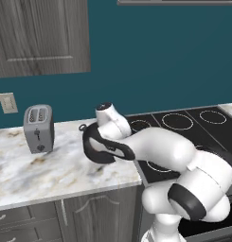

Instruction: Turn on the sink faucet. Then move the onion from the counter to the sink. Turn off the sink. Move the vegetable from the sink to the pot next to the stove. Finally move the pot to the front center burner.

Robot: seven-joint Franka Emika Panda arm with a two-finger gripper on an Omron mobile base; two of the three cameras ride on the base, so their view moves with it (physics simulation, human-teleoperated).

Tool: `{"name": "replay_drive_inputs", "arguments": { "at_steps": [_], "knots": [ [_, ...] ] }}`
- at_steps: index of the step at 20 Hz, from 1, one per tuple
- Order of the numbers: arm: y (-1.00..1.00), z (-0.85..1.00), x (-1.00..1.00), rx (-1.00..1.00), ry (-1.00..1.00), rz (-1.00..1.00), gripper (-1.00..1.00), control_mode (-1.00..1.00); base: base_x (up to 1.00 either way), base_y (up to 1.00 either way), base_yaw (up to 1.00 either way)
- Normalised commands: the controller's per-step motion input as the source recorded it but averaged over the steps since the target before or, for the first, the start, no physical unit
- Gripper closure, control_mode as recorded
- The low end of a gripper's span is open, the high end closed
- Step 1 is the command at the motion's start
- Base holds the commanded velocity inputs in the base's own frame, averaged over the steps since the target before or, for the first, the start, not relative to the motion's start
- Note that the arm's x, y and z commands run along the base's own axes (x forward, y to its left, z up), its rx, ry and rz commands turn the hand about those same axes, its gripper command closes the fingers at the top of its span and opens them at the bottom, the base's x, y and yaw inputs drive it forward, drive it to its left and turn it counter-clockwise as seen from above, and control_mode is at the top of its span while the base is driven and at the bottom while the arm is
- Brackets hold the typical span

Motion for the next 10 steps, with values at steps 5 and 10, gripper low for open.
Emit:
{"name": "replay_drive_inputs", "arguments": {
  "at_steps": [5, 10],
  "knots": [
    [-0.62, 0.42, -0.35, 0.04, -0.03, -0.38, 1.0, -1.0, 0.0, 0.0, 0.0],
    [-0.72, 0.28, -0.08, 0.01, 0.0, -0.43, 1.0, -1.0, 0.0, 0.0, 0.0]
  ]
}}
